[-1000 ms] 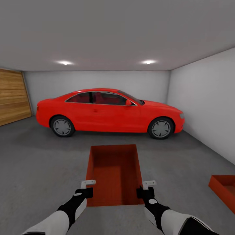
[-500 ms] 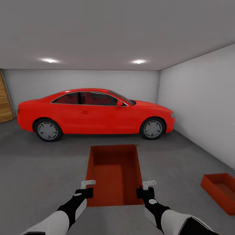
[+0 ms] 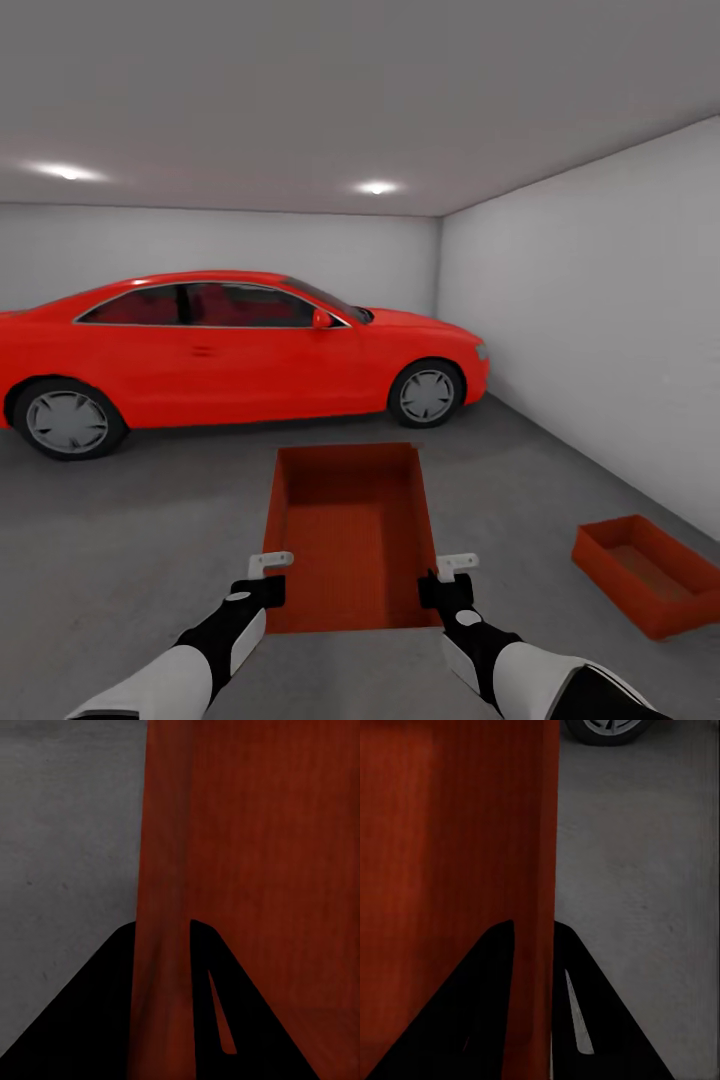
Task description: Move the two storage containers from the living room to the garage. In the garage, place one container on the floor and stack the other container on top of it (either order is fine).
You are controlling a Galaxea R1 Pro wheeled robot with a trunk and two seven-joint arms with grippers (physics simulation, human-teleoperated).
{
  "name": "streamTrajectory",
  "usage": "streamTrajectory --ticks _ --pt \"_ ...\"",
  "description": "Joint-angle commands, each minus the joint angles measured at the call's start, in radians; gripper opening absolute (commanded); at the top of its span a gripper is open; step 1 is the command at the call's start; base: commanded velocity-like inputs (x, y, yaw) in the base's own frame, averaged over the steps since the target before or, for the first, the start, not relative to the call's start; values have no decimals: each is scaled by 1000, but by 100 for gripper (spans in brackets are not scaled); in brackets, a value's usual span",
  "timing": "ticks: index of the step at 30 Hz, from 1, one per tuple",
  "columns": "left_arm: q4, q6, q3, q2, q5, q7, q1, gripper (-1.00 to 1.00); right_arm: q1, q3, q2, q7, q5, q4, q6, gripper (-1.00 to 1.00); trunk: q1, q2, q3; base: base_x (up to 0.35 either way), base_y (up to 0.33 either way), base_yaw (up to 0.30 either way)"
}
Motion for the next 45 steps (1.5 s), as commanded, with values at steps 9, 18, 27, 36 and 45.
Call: streamTrajectory --ticks 9,18,27,36,45 --pt "-16 -1 29 26 -6 8 -1 -100 0 -37 0 -2 -1 2 0 -100 1 -1 -2 317 95 -284" --pt "-17 -1 29 26 -6 8 -1 -100 0 -37 0 -2 -1 2 0 -100 1 -1 -2 317 134 -284" --pt "-17 -1 29 26 -6 8 -1 -100 0 -37 0 -2 -1 2 0 -100 1 -1 -2 317 138 -284" --pt "-17 -1 29 26 -6 8 -1 -100 0 -37 0 -2 -1 2 0 -100 1 -1 -2 317 123 -284" --pt "-17 -1 29 26 -6 8 -1 -100 0 -37 0 -2 -1 2 0 -100 1 -1 -2 317 122 -284"
